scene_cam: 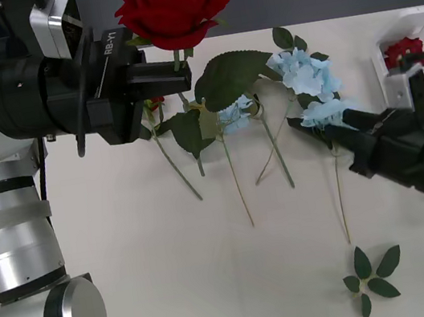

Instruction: Put the red flowers into the right box and the blue flowers into the left box

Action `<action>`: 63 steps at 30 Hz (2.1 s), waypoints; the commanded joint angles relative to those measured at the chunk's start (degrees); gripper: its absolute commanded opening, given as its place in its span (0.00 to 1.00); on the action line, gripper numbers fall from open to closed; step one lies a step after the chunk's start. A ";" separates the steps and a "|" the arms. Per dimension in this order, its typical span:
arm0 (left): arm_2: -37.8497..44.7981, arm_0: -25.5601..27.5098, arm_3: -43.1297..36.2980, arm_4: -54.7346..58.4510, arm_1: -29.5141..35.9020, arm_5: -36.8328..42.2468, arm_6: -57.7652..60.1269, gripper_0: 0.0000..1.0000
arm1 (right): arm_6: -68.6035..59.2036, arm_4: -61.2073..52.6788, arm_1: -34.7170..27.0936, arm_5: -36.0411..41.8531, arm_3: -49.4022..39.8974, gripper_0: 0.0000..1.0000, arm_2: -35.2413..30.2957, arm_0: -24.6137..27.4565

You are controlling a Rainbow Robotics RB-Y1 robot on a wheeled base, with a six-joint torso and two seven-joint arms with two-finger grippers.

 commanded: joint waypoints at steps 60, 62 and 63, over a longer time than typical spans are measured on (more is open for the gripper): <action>-0.10 -1.62 -1.78 -0.20 0.63 -0.32 -2.19 0.00 | -1.92 7.00 8.37 -20.37 12.69 0.42 38.44 -38.29; -0.10 -1.62 -1.78 -0.20 0.63 -0.32 -2.19 0.00 | -2.01 6.91 9.51 -20.37 13.92 0.42 38.44 -39.00; -0.10 -1.62 -1.78 -0.20 0.63 -0.32 -2.19 0.00 | -2.01 6.91 9.78 -20.37 14.36 0.42 38.44 -39.26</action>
